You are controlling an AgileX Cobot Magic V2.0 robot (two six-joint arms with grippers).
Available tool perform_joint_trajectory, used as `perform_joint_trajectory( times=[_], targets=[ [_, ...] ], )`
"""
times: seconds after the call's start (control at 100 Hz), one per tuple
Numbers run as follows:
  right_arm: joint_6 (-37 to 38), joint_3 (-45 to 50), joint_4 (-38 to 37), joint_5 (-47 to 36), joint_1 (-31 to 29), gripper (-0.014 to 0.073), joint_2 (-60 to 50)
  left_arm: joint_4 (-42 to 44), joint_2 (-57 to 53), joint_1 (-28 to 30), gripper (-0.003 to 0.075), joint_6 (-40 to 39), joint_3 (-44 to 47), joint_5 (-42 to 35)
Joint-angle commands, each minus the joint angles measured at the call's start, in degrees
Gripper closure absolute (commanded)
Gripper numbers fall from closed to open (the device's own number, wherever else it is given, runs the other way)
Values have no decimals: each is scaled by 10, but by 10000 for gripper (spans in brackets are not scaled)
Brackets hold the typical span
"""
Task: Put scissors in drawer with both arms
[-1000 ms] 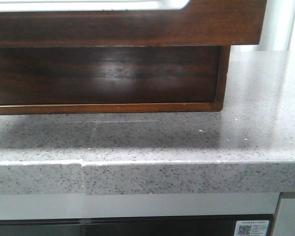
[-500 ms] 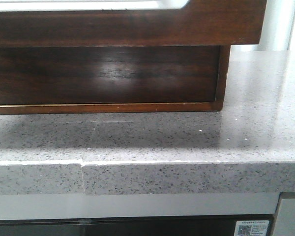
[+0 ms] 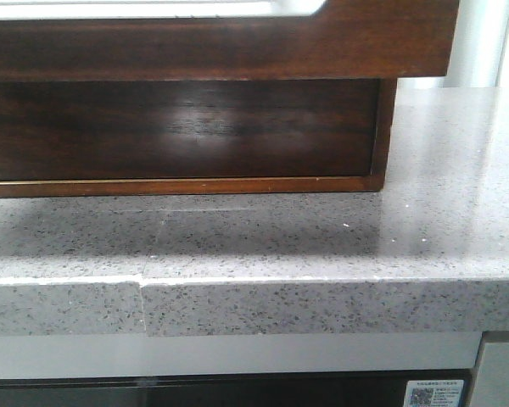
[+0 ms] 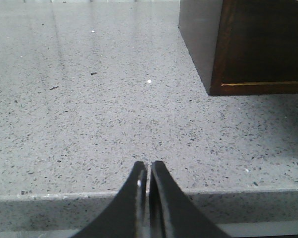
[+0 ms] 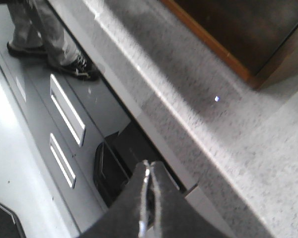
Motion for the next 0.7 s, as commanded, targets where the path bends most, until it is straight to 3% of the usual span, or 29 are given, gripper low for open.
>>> perform_joint_trajectory(
  times=[0.0, 0.25, 0.4, 0.57, 0.69],
  targets=[
    [0, -13, -1, -40, 1, 641, 5, -6, -17, 2, 742, 1, 12, -39],
    [0, 4, -1, -74, 0, 641, 5, -6, -17, 2, 742, 1, 12, -39],
    [0, 65, -1, -211, -14, 641, 5, -6, -17, 2, 742, 1, 12, -39],
    [0, 140, -1, -453, -68, 641, 0, -6, -17, 2, 742, 1, 12, -39],
    [0, 136, -1, -509, -122, 641, -17, -6, -17, 2, 742, 1, 12, -39]
  ],
)
